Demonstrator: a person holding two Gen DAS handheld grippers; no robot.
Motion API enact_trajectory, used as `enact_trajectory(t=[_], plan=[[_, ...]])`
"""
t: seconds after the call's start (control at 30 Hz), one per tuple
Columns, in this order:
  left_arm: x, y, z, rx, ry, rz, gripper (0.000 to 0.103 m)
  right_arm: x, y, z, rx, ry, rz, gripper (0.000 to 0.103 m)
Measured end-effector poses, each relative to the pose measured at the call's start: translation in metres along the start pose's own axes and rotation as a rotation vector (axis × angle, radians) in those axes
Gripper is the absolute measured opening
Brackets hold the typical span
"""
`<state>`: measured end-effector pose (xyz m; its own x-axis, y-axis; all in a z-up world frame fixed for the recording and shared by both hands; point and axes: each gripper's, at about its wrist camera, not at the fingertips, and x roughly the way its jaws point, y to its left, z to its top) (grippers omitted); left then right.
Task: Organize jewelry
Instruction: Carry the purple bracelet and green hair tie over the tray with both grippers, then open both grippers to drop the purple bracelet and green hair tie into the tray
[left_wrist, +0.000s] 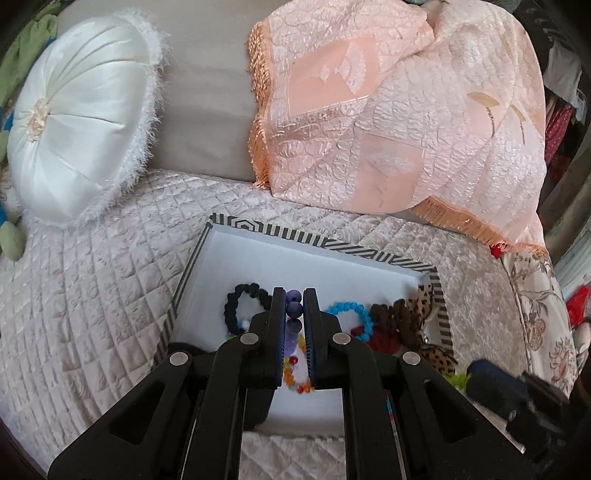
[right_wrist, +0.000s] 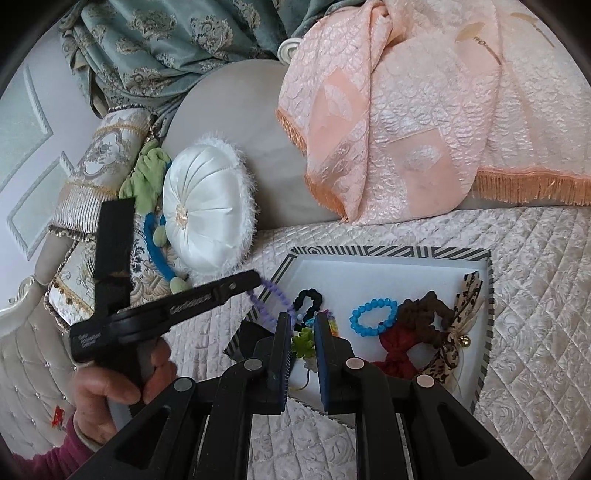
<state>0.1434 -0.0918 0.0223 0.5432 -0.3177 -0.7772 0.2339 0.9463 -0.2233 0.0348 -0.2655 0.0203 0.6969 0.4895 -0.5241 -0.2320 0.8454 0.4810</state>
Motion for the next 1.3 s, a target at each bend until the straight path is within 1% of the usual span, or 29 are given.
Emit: enact_trajectory(t=[0.13, 0.33, 0.57, 0.77, 0.87, 0.93, 1.07, 1.13, 1.3], plan=[[0.016, -0.003, 0.009, 0.013, 0.015, -0.005, 0.008, 0.012, 0.001, 0.000, -0.003, 0.019, 0.005, 0.012], [0.041, -0.007, 0.019, 0.020, 0.043, -0.033, 0.008, 0.030, 0.005, -0.003, -0.015, 0.055, 0.024, 0.012], [0.067, -0.017, 0.021, 0.027, 0.083, -0.069, 0.008, 0.052, 0.006, -0.005, -0.018, 0.092, 0.052, 0.012], [0.082, -0.015, 0.018, 0.029, 0.105, -0.051, 0.008, 0.066, 0.003, -0.008, -0.019, 0.125, 0.035, 0.012], [0.088, -0.009, 0.018, 0.023, 0.109, -0.021, 0.008, 0.071, -0.002, -0.012, -0.024, 0.153, -0.018, 0.012], [0.093, -0.002, 0.017, 0.011, 0.117, -0.002, 0.008, 0.076, -0.010, -0.017, -0.026, 0.193, -0.074, 0.012], [0.100, 0.007, 0.014, -0.004, 0.134, 0.021, 0.008, 0.081, -0.023, -0.024, -0.031, 0.238, -0.149, 0.012], [0.104, 0.010, 0.012, -0.004, 0.141, 0.033, 0.008, 0.085, -0.028, -0.029, -0.045, 0.268, -0.200, 0.012], [0.115, 0.010, 0.006, 0.005, 0.164, 0.064, 0.008, 0.094, -0.036, -0.036, -0.041, 0.299, -0.222, 0.012]])
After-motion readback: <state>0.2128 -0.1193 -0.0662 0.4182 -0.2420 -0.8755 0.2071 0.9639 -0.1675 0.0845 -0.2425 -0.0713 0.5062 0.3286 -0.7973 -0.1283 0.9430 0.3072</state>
